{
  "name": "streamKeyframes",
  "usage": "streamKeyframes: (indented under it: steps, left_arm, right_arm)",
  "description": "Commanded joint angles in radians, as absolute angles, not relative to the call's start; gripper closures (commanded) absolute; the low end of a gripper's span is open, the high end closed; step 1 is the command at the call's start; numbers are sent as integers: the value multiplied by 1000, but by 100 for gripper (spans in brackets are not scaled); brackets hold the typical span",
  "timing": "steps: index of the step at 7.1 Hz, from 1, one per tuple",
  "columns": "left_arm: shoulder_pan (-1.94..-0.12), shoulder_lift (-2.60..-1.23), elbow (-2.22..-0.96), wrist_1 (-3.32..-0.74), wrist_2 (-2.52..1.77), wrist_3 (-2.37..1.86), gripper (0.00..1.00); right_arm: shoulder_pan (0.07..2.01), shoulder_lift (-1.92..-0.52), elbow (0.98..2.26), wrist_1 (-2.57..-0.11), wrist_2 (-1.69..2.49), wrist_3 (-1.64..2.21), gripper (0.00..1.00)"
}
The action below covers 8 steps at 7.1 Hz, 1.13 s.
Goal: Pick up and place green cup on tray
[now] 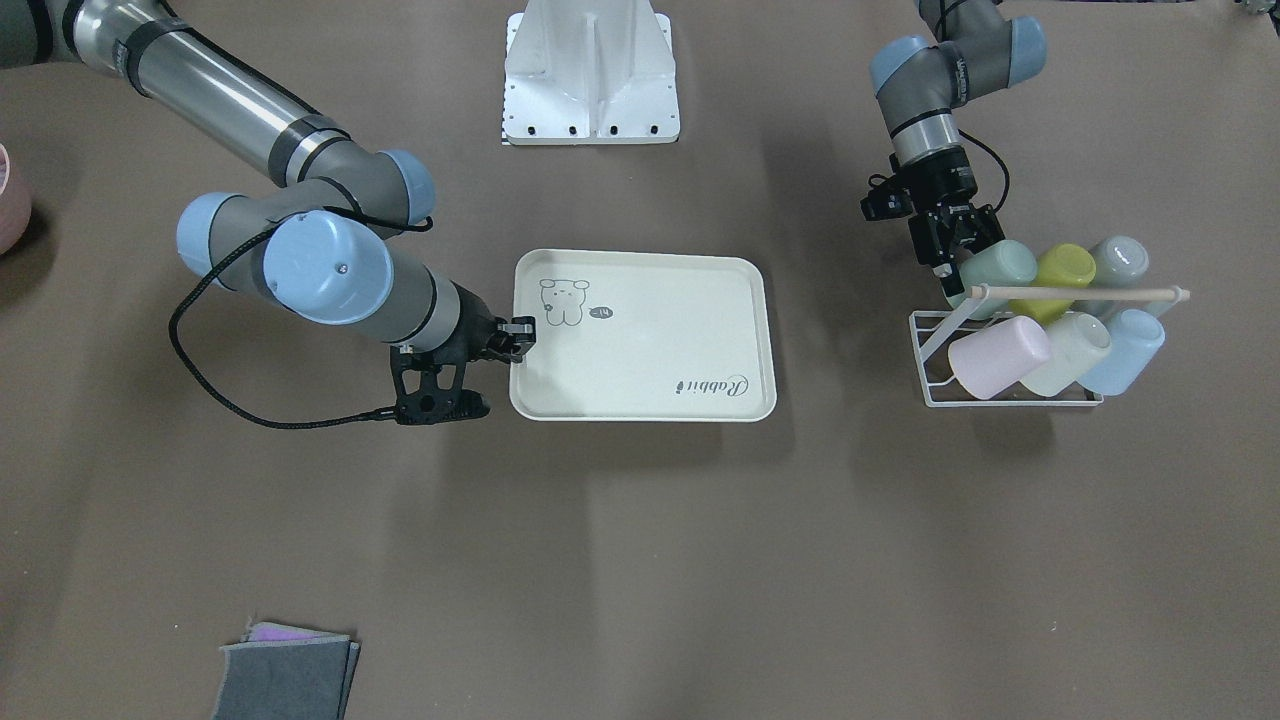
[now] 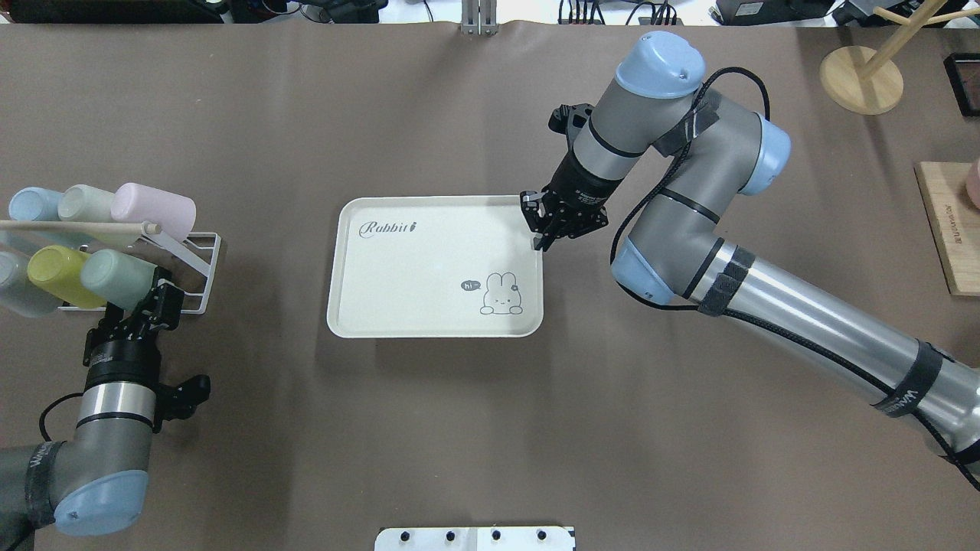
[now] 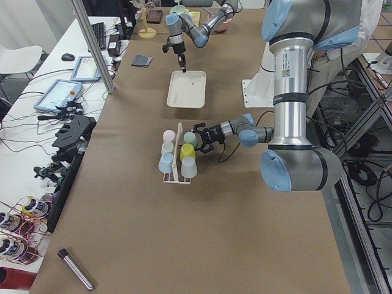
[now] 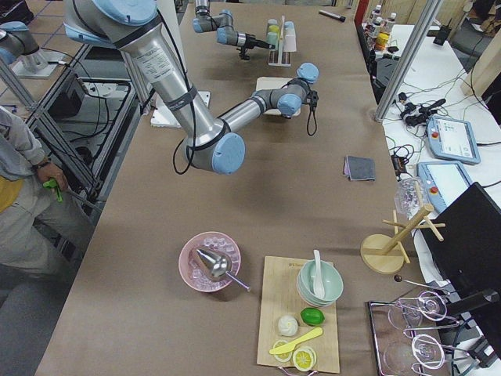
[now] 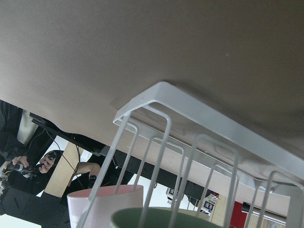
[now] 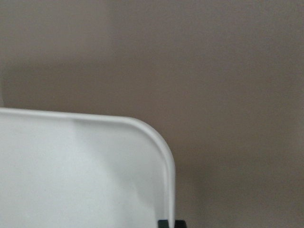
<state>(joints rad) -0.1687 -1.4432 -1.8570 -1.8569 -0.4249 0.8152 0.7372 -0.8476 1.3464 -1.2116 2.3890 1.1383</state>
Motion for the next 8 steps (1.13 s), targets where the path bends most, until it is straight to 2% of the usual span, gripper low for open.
streamKeyframes:
  steps: [1, 2, 4, 5, 6, 7, 8]
  left_arm:
    - [-169, -1450, -1861, -1861, -425, 818, 15]
    - [-169, -1450, -1861, -1861, -426, 818, 25]
    - [-167, -1450, -1871, -1859, -426, 819, 27]
    - [-167, -1448, -1885, -1859, -426, 827, 29]
    - [-167, -1448, -1902, -1862, -426, 853, 29]
    - [-169, -1442, -1919, -1862, -426, 853, 28]
    - [-169, -1439, -1927, -1862, -426, 854, 28]
  right_arm:
    - [712, -834, 1336, -1210, 2362, 1143, 100]
    - [706, -836, 1327, -1209, 2361, 1143, 100]
    - [704, -836, 1324, -1207, 2359, 1143, 80]
    - [706, -839, 1325, -1206, 2358, 1143, 79]
    - [707, -841, 1325, -1206, 2355, 1143, 60]
    - [712, -842, 1328, -1206, 2355, 1144, 35]
    - [741, -850, 1336, -1206, 2356, 1146, 18]
